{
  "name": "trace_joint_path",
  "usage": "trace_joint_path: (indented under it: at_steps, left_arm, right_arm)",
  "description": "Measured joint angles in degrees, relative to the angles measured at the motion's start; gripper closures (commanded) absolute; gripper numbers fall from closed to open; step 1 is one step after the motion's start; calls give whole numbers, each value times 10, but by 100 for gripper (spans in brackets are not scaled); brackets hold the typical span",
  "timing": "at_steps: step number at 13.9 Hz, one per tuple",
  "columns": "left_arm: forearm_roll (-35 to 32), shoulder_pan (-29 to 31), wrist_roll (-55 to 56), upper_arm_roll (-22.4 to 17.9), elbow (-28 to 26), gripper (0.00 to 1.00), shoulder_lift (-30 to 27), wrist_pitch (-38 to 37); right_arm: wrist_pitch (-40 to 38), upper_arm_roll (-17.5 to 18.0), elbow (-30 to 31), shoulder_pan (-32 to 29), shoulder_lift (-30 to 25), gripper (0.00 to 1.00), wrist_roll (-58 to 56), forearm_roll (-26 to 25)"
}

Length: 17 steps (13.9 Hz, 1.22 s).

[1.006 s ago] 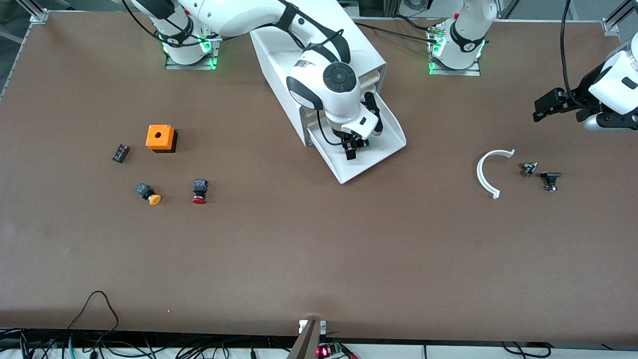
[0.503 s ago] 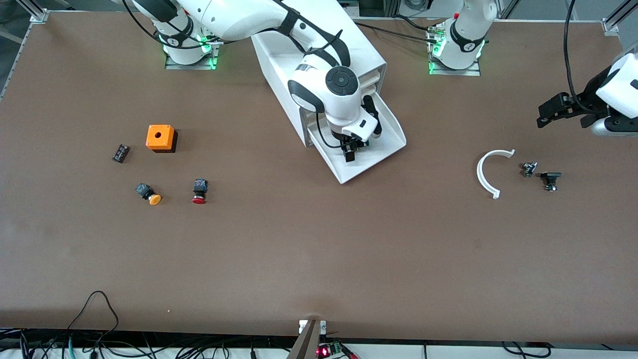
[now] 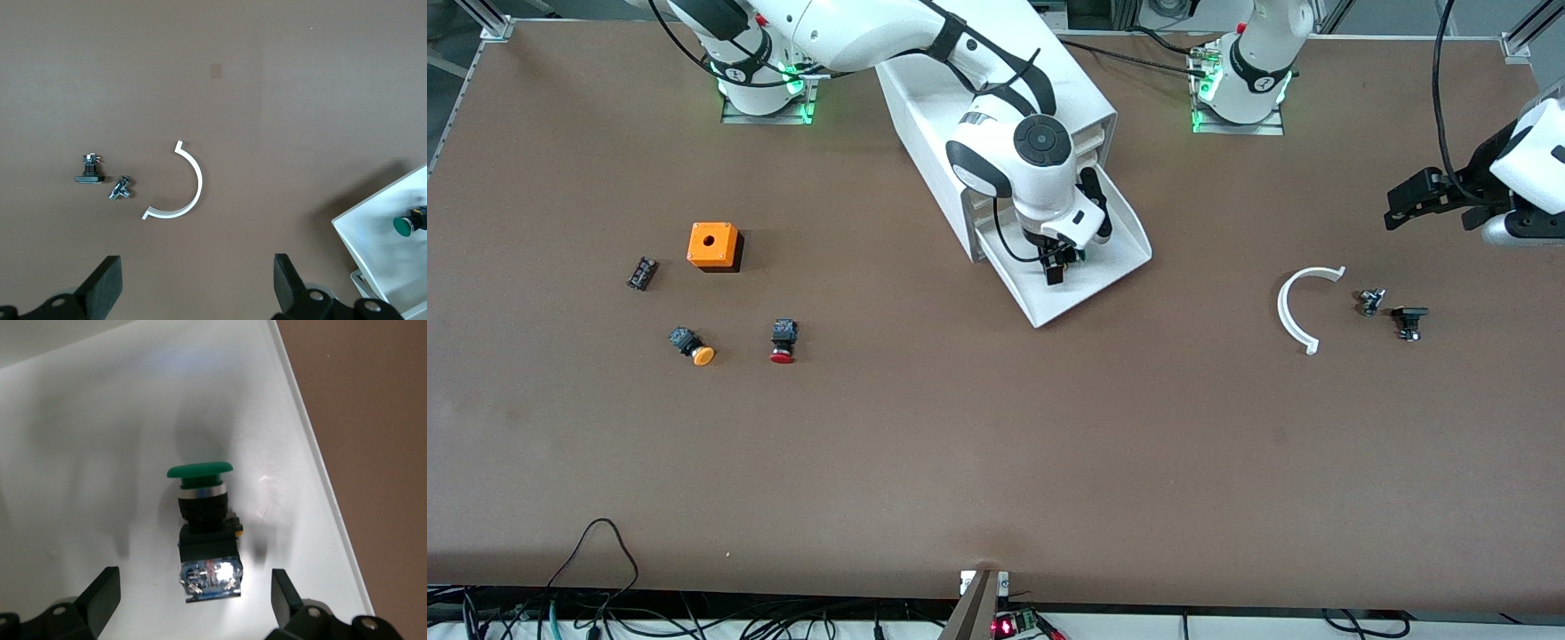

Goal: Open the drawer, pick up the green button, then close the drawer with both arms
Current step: 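Lower the right gripper onto the green push button in the drawer, then close the right gripper on the green button and lift it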

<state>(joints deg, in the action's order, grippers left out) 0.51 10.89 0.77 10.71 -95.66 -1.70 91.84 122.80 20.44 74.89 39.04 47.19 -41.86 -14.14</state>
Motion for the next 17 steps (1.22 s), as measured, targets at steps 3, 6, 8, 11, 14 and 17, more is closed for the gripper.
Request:
trace_joint_path:
  at_steps: [3,6,8,11,14,17]
  left_arm:
    - [0,0,0,0,0,0,0,0]
    - [0,0,0,0,0,0,0,0]
    - [0,0,0,0,0,0,0,0]
    - [0,0,0,0,0,0,0,0]
    - [0,0,0,0,0,0,0,0]
    - [0,0,0,0,0,0,0,0]
  right_arm:
    - [2,0,0,3,4,1,2,0]
    - [5,0,0,3,7,5,3,0]
    - [6,0,-1,3,12,14,3,-1]
    - [8,0,-4,4,14,32,3,-10]
    - [8,0,-5,6,14,45,3,-18]
    - [9,0,-5,12,15,53,3,-27]
